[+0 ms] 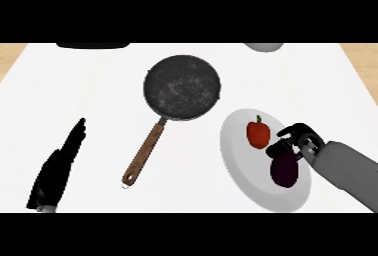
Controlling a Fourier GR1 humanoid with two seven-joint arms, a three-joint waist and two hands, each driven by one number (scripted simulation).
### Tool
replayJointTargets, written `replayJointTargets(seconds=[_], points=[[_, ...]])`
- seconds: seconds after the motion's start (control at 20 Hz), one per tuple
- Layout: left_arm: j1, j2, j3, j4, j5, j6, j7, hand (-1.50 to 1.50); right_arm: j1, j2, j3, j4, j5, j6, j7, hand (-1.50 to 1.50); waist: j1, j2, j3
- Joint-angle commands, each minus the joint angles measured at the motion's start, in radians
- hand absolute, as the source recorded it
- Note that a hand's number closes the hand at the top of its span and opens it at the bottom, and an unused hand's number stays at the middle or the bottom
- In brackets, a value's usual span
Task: Pick the eggplant from the plate and place it in the pan
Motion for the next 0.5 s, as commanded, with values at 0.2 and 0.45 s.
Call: replayJointTargets(seconds=[0.2,0.45], points=[[-0.033,-0.017,0.025,0.049,0.000,-0.008,-0.016,0.00,-0.052,-0.069,0.132,-0.137,0.318,-0.043,-0.065,1.50,-0.008,0.016,0.022],[0.001,-0.008,0.026,0.036,-0.007,-0.013,-0.022,0.00,-0.159,-0.190,0.123,-0.178,0.534,-0.139,-0.092,1.50,-0.013,0.008,0.021]])
